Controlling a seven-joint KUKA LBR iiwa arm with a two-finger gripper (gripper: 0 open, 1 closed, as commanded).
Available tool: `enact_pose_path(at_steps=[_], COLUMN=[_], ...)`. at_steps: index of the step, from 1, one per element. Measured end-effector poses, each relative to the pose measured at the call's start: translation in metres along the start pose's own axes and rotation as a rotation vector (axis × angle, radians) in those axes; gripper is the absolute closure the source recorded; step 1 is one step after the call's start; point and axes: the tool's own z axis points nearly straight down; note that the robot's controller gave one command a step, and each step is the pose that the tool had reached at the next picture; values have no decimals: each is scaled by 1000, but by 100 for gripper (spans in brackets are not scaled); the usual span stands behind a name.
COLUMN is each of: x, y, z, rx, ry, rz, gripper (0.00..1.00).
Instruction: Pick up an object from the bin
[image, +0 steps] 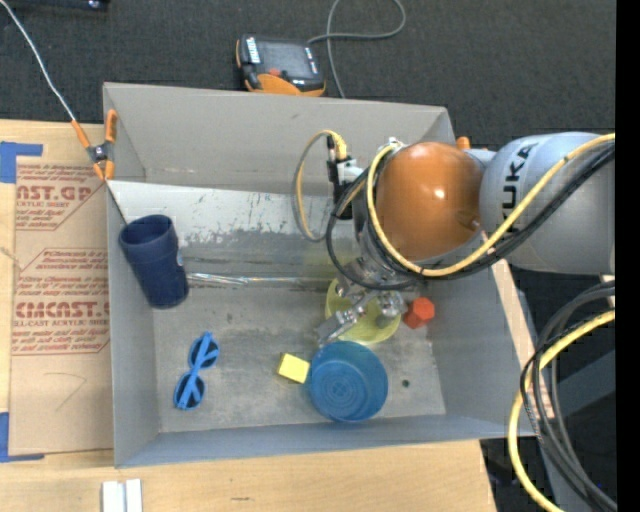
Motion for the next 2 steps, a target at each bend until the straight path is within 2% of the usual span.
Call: enact_pose_path(at_steps=[1,2], x=[0,0], y=[-3,-3], z=[15,15], rx=[0,-1], ry=[-4,-7], rz=[-179,-178], gripper=[0,100])
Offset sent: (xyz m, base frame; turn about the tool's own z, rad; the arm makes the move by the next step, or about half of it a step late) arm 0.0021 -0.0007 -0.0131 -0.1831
